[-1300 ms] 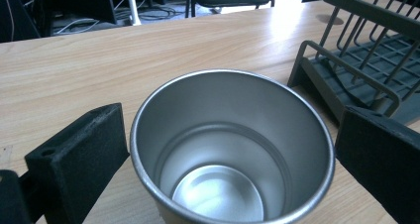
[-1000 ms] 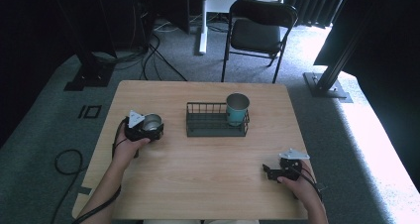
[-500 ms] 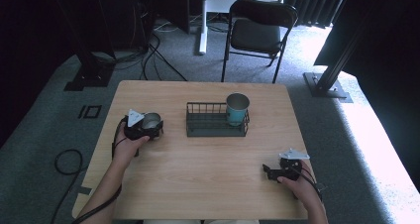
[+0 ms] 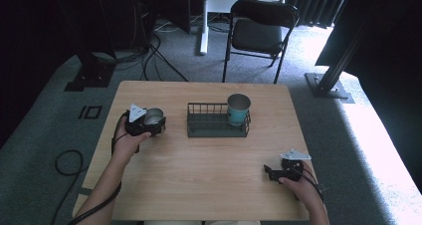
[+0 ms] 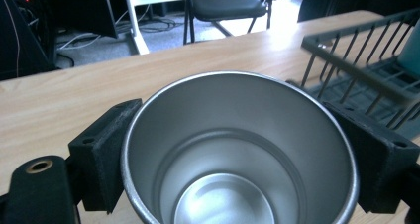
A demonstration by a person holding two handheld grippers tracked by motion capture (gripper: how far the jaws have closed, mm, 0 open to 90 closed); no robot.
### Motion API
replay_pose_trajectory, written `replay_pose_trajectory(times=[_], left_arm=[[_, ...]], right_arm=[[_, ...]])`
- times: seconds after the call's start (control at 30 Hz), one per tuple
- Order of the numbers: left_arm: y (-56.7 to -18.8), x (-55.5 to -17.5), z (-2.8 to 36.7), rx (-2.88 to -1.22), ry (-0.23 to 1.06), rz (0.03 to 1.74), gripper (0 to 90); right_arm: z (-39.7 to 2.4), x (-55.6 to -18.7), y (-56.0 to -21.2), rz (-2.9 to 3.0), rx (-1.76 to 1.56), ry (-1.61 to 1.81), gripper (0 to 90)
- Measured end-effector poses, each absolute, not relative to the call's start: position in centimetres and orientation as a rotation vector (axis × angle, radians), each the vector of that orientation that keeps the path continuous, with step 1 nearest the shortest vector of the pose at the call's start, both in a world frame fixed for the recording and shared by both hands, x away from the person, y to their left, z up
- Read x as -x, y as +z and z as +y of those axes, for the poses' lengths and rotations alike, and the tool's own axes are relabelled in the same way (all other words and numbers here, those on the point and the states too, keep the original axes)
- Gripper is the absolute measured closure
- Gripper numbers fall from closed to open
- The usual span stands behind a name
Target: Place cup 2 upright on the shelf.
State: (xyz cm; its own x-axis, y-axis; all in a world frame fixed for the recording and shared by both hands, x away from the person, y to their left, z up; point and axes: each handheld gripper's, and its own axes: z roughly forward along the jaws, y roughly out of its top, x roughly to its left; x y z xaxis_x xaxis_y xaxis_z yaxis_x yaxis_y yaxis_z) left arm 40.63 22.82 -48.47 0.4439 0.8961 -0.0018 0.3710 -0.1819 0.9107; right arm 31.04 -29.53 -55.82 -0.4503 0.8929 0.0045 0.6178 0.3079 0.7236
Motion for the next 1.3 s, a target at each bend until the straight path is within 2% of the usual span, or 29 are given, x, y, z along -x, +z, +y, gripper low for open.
replay_pose_trajectory(times=[0.67,1.3], left_arm=[[-43.5,-41.1,20.5,-1.741,0.695,0.988,13.9],[-39.8,-41.9,15.5,-1.75,0.668,0.85,13.9]], right_arm=[[-29.5,-31.0,-55.8,2.182,-1.347,0.938,11.4],[-29.5,-31.0,-55.8,2.182,-1.346,0.939,11.8]])
